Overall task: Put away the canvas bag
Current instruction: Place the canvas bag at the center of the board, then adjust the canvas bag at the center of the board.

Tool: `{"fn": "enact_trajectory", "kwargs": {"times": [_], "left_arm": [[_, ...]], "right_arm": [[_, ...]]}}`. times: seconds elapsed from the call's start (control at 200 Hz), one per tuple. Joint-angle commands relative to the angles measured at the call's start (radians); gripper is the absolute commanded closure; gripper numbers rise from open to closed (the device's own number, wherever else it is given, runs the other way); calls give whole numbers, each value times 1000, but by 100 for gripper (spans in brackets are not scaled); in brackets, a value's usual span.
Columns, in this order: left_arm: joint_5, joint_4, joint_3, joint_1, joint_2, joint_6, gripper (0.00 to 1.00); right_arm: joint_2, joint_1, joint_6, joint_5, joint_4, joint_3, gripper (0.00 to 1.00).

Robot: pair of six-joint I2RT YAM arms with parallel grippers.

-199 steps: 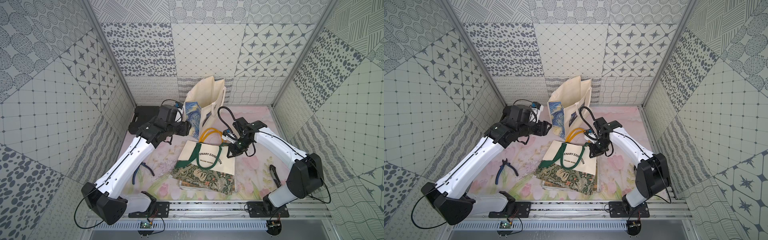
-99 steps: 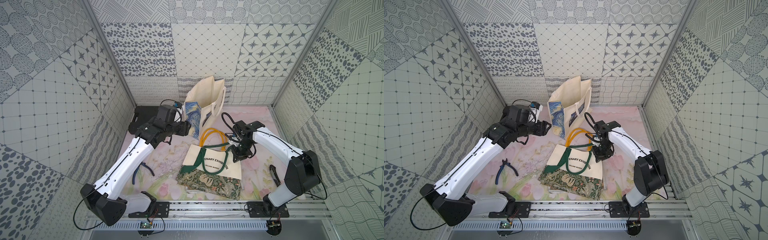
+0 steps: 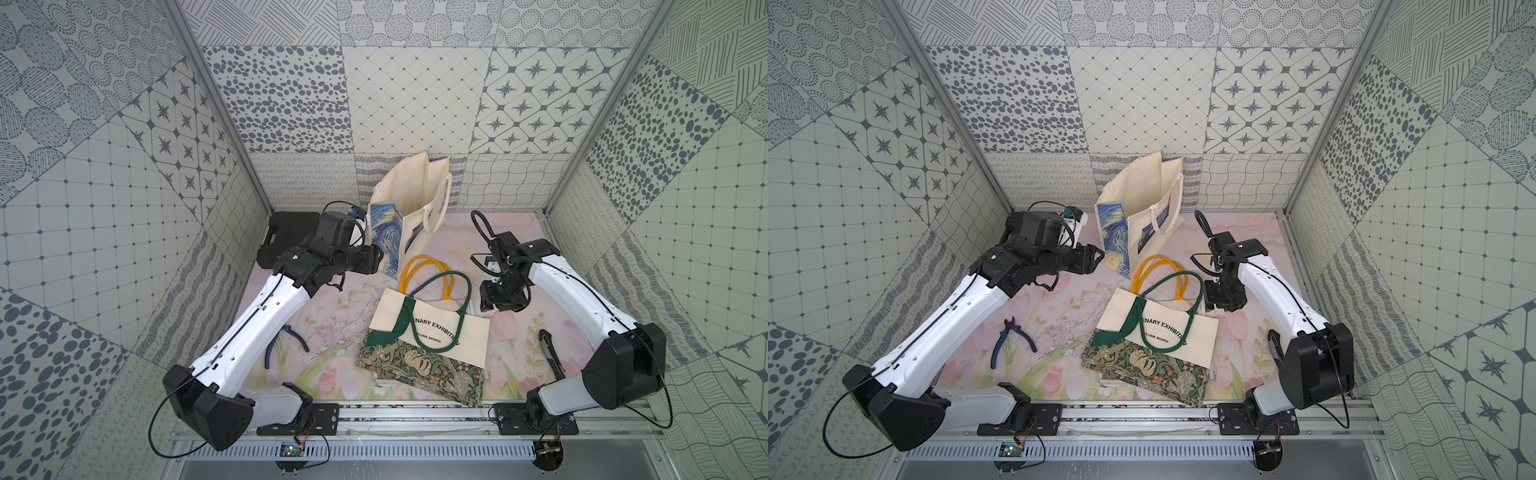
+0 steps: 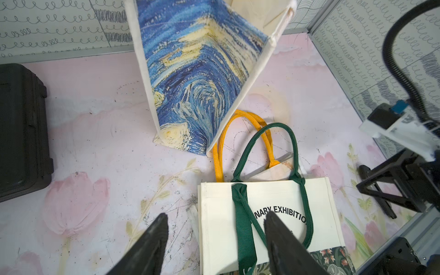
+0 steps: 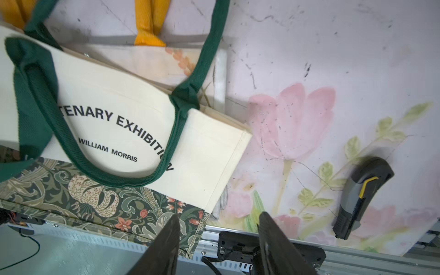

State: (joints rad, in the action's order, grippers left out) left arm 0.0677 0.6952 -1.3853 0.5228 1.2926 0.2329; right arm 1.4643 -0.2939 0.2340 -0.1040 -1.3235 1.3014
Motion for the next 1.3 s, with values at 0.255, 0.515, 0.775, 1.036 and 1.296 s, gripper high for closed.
{"fn": "enact_trajectory", "kwargs": {"times": [0.255,0.515,0.775,1.036,1.296], "left_arm": [[101,-23,94,-1,14,105,34],[115,-49,165,-1,14,146,35],[108,-70,187,-1,23,140,35],[102,-84,189,-1,37,120,35],[100,-82,190,-4,41,113,35]], "right_arm": [[99,34,95,-65,195,-12,46],[243,33,129,-13,288,62,54],[359,32,158,75,404,105,60],[498,27,166,70,418,204,61],[513,25,189,57,448,192,81]]}}
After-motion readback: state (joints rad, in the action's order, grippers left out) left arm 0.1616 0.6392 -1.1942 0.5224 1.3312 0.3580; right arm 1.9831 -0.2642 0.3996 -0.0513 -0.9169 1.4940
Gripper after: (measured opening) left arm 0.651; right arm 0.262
